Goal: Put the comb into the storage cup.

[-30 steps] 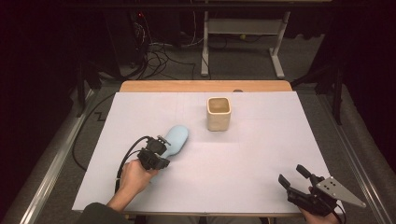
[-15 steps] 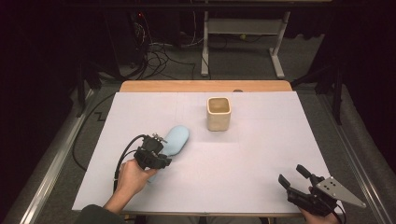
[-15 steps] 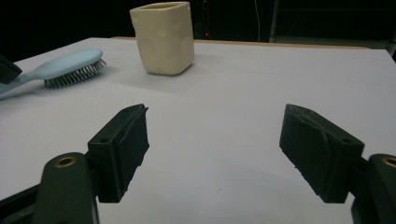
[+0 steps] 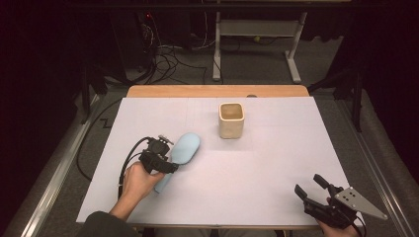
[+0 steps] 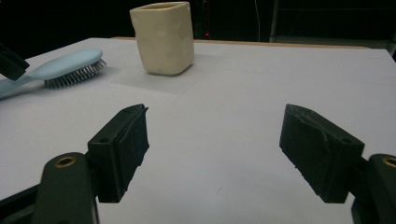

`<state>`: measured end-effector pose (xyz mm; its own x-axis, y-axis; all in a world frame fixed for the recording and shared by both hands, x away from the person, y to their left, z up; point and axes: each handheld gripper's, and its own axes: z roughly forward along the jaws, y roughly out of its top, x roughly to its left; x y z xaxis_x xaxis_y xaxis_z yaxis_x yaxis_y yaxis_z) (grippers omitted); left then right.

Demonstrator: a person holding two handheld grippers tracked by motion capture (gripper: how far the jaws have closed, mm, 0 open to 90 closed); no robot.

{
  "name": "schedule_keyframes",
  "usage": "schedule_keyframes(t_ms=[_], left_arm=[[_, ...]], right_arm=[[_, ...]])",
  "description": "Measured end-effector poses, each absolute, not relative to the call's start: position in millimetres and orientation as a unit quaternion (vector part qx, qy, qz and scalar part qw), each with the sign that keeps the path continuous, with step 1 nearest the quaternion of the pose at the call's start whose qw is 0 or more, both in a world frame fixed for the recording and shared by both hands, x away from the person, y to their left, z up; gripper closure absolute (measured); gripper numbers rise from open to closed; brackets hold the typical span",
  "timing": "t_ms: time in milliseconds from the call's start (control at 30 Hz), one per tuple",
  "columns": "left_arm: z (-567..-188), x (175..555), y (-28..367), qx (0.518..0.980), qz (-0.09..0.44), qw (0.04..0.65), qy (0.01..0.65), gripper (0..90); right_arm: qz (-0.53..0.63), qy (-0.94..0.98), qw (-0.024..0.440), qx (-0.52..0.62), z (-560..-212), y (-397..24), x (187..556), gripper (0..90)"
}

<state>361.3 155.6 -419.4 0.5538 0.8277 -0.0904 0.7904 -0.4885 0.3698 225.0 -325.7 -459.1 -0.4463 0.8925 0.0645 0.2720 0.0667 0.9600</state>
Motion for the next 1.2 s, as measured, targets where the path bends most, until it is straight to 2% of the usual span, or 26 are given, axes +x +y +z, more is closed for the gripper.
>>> schedule_keyframes(t_ms=[167,433,1200], left_arm=[[-429,367,151,0.866,0.048,0.165,0.47,48.0],[-437,371,145,0.871,0.045,0.143,0.467,56.2],[-439,377,139,0.875,0.04,0.132,0.463,66.5]], right_arm=[[0.525,0.668,0.295,0.436,-459,-326,225,24.2],[0.525,0.669,0.295,0.436,-459,-326,225,24.2],[0.524,0.67,0.295,0.435,-459,-324,226,24.2]])
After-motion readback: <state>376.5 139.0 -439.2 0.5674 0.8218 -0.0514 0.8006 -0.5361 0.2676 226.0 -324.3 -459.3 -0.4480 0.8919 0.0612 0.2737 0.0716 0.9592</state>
